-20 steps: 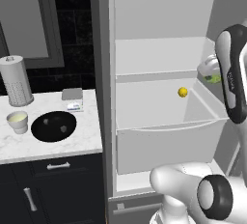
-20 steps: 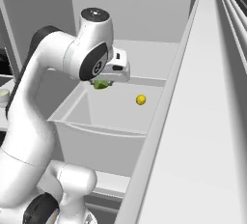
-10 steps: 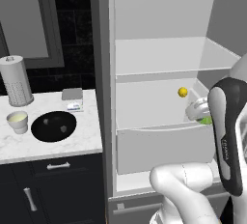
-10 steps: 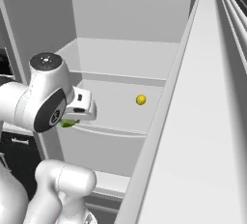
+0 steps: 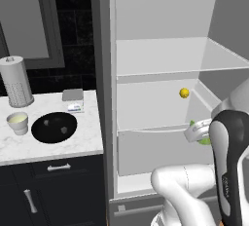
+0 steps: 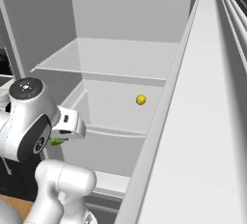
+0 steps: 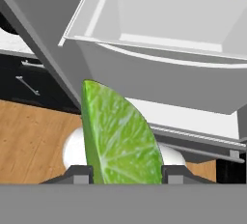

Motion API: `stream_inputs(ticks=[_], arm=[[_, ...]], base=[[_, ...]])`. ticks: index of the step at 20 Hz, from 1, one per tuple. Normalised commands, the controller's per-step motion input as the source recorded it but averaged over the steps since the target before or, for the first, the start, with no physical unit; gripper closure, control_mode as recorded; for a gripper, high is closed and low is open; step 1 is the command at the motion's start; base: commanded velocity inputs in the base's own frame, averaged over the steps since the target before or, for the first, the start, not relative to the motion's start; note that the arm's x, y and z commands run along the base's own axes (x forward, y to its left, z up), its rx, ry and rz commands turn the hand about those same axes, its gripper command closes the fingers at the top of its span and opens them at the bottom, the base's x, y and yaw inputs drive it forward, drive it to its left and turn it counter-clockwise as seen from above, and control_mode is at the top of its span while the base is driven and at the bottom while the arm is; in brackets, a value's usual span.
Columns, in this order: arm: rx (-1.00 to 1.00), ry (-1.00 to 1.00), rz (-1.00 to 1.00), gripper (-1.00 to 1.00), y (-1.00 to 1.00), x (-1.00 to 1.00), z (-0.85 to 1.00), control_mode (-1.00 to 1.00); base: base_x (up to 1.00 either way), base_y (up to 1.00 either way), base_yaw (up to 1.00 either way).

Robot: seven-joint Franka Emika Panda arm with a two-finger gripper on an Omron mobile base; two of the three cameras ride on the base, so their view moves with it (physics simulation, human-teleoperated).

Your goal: Grab a lemon wedge from the fridge and one ice cube from the ice bowl, and put them in the glass of lemonade.

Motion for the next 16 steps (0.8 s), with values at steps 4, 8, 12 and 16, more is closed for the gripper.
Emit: stream_inputs(ticks=[4, 8, 12, 16], arm=[[0.0, 0.0, 0.0, 1.0, 0.0, 0.0, 0.0, -1.0], [0.0, 0.0, 0.0, 1.0, 0.0, -0.09, 0.0, 1.0], [0.0, 0.0, 0.0, 1.0, 0.0, 0.0, 0.0, 1.0], [0.0, 0.0, 0.0, 1.0, 0.0, 0.0, 0.0, 1.0]], base=[[0.0, 0.0, 0.0], [-0.15, 0.0, 0.0], [-0.99, 0.61, 0.02], [-0.47, 1.0, -0.01]])
